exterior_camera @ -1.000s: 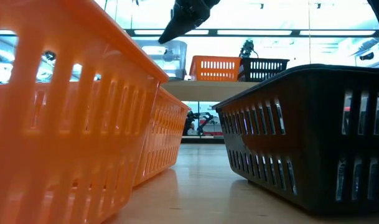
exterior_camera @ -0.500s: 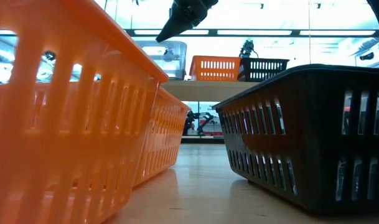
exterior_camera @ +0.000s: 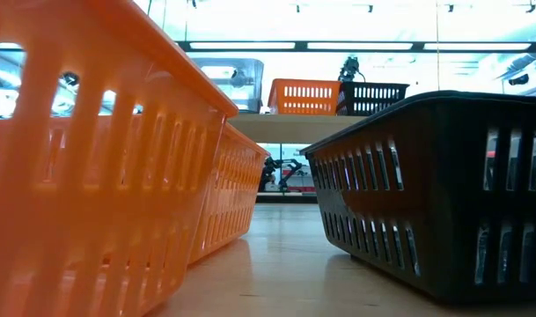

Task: Stack baskets on shelf by color
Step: Stack the top black transparent bin on the black transparent bin on the shelf

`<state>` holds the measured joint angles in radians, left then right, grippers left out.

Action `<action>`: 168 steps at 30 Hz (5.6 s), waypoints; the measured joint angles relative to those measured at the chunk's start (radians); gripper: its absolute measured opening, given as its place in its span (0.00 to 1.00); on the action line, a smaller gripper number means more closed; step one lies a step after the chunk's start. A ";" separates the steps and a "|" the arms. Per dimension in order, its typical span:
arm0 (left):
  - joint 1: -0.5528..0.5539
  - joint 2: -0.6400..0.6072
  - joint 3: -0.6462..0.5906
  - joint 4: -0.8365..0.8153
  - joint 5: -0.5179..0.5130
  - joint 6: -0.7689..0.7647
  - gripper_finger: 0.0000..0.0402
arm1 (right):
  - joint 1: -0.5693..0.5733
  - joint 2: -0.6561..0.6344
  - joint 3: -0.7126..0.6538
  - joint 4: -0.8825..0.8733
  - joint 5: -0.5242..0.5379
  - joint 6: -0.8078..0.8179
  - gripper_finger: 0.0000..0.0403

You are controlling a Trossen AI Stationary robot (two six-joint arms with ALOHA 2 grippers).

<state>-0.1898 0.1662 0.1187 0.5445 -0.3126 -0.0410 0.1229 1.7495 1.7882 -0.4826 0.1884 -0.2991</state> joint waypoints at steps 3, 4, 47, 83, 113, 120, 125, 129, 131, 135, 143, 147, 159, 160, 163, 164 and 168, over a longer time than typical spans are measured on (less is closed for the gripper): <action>0.000 0.029 0.099 -0.214 -0.029 -0.065 0.43 | 0.042 -0.006 0.000 -0.132 -0.037 0.172 0.37; 0.000 0.050 0.131 -0.281 -0.036 -0.094 0.43 | 0.055 -0.004 -0.001 -0.185 -0.050 0.204 0.37; -0.227 0.806 0.562 -0.427 -0.810 0.098 0.43 | -0.100 0.049 -0.505 0.586 -0.135 -0.112 0.34; -0.400 1.014 0.960 -1.564 -0.328 -1.041 0.43 | 0.141 0.048 -0.371 0.553 -0.203 0.056 0.34; -0.097 1.361 0.902 -1.549 0.059 -1.361 0.43 | 0.130 -0.188 -0.381 0.191 0.028 0.288 0.34; -0.097 1.458 0.901 -1.530 0.108 -1.246 0.42 | 0.122 -0.189 -0.381 0.129 0.031 0.320 0.34; -0.097 1.474 0.902 -1.542 0.171 -1.222 0.24 | 0.130 -0.188 -0.381 0.103 0.036 0.357 0.34; -0.102 1.461 0.906 -1.537 0.204 -1.228 0.04 | 0.147 -0.188 -0.381 0.093 0.043 0.379 0.34; -0.103 1.455 0.902 -1.577 0.197 -1.208 0.03 | 0.159 -0.188 -0.381 0.084 0.061 0.384 0.34; -0.107 1.445 0.955 -1.630 0.214 -1.219 0.02 | 0.185 -0.188 -0.382 0.053 0.099 0.420 0.34; -0.172 1.447 1.232 -1.939 0.212 -1.217 0.01 | 0.248 -0.188 -0.382 0.031 0.161 0.458 0.34; -0.210 1.446 1.405 -2.105 0.210 -1.207 0.01 | 0.277 -0.188 -0.382 0.032 0.183 0.461 0.34; -0.246 1.435 1.673 -2.114 0.173 -0.989 0.01 | 0.312 -0.188 -0.382 0.039 0.238 0.469 0.34; -0.246 1.435 1.675 -2.117 0.171 -0.985 0.01 | 0.313 -0.188 -0.382 0.038 0.239 0.474 0.34; -0.246 1.435 1.675 -2.117 0.180 -0.969 0.01 | 0.313 -0.188 -0.382 0.038 0.239 0.476 0.34; -0.247 1.435 1.675 -2.115 0.179 -0.961 0.01 | 0.313 -0.188 -0.382 0.039 0.240 0.475 0.34; -0.238 1.428 1.675 -2.116 0.180 -0.938 0.01 | 0.313 -0.188 -0.382 0.040 0.241 0.475 0.34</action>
<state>-0.4276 1.5941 1.7939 -1.5712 -0.1323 -0.9788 0.4355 1.5620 1.4063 -0.4431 0.4294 0.1757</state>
